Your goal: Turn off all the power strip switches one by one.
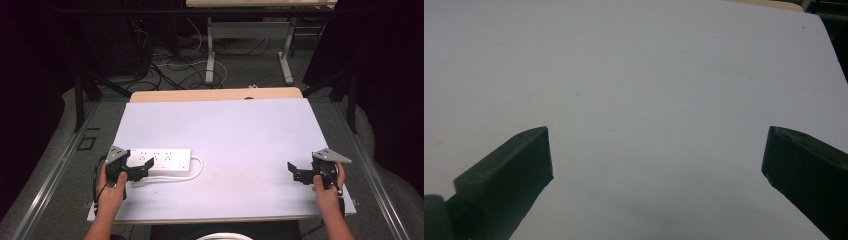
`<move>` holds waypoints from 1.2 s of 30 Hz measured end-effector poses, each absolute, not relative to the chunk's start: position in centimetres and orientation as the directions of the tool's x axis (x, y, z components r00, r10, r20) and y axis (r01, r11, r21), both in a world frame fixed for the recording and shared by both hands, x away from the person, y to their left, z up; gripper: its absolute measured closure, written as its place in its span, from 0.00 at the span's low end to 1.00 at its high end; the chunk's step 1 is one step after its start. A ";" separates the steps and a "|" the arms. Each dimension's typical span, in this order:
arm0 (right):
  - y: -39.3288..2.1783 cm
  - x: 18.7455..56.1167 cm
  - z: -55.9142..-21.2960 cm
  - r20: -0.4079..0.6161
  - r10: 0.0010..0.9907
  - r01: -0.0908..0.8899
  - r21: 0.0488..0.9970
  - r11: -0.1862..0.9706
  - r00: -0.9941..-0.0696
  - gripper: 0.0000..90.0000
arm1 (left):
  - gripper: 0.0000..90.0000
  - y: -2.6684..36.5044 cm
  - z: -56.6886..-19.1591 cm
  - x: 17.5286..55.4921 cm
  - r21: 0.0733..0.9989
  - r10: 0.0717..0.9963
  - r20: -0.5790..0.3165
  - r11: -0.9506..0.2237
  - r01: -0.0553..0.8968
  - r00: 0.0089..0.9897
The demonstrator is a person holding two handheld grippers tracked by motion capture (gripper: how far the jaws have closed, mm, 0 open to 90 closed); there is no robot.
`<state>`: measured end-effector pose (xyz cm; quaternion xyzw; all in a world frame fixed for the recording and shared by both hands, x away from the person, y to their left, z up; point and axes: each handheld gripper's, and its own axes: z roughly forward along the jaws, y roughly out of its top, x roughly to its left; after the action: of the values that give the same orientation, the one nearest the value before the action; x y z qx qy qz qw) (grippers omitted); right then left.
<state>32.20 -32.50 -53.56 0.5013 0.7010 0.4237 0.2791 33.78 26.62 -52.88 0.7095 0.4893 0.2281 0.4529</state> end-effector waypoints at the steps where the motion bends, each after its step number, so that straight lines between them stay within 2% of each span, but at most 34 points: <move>1: -32.5 32.2 -53.6 0.034 0.939 0.467 0.873 0.139 -0.342 0.00 | 0.01 26.6 -52.9 33.8 0.865 0.902 -0.118 -0.113 0.489 0.416; 9: -32.6 32.1 -53.6 0.032 0.936 0.476 0.867 0.149 -0.351 0.00 | 0.01 26.8 -52.8 33.7 0.866 0.900 -0.133 -0.099 0.490 0.416; 25: -32.4 32.1 -53.7 0.035 0.930 0.474 0.867 0.154 -0.366 0.00 | 0.01 25.6 -51.9 33.6 0.866 0.888 -0.102 -0.143 0.480 0.448; 30: -32.2 32.1 -53.6 0.035 0.931 0.478 0.864 0.155 -0.364 0.00 | 0.11 24.9 -51.6 33.8 0.862 0.880 -0.109 -0.148 0.485 0.462; 32: -32.2 32.1 -53.6 0.030 0.932 0.473 0.867 0.156 -0.362 0.00 | 0.18 24.6 -51.4 33.8 0.862 0.878 -0.118 -0.141 0.487 0.464; 36: -32.2 32.0 -53.6 0.031 0.930 0.477 0.864 0.159 -0.367 0.00 | 0.25 24.3 -51.1 34.0 0.862 0.871 -0.130 -0.136 0.488 0.473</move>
<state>32.02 -32.24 -53.59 0.4939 0.7121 0.4199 0.2695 33.96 24.26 -51.06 0.7244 0.4691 0.2084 0.4601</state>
